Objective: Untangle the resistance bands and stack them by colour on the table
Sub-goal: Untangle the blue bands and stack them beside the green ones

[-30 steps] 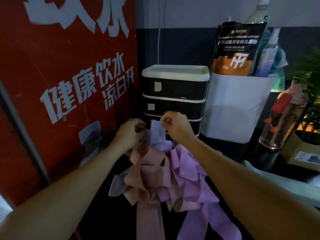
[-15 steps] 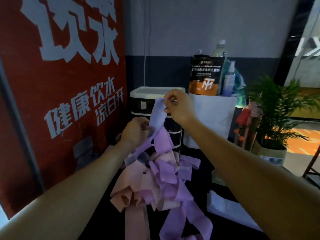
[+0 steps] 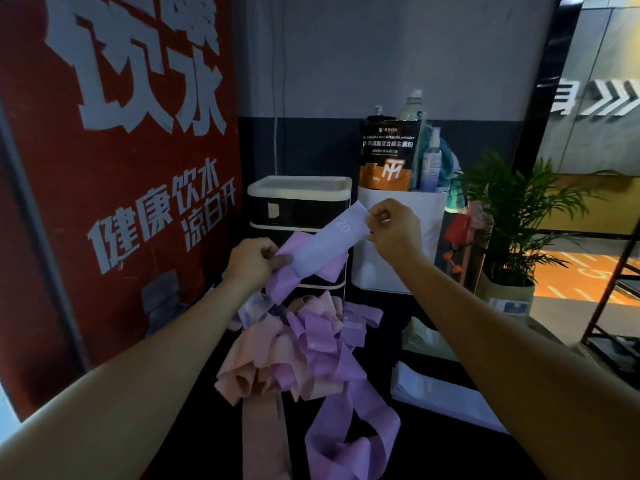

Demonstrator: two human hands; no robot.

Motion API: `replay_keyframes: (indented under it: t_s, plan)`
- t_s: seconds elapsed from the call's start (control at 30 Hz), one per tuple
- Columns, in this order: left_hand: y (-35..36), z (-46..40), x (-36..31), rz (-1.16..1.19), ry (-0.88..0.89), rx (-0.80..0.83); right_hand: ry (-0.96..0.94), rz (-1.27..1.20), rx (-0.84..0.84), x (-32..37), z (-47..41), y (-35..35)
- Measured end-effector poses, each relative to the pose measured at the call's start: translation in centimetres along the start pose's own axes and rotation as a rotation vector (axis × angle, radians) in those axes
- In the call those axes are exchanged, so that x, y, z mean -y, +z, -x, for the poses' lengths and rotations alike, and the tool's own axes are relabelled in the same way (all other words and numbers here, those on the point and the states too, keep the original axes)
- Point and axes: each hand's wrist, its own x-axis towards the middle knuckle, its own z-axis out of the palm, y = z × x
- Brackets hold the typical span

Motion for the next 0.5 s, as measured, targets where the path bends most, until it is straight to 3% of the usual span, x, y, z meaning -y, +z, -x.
replay_keyframes:
  t_s: [0.13, 0.27, 0.5]
  plan:
    - [0.1, 0.1, 0.3, 0.119, -0.167, -0.128, 0.103, 0.051, -0.040, -1.3, 0.8, -1.1]
    - [-0.8, 0.3, 1.4, 0.030, -0.213, -0.176, 0.157, 0.076, -0.078, -2.6, 0.9, -2.6]
    - [-0.1, 1.3, 2.3, -0.184, -0.161, -0.069, 0.143, 0.281, -0.094, -3.8, 1.5, -3.6]
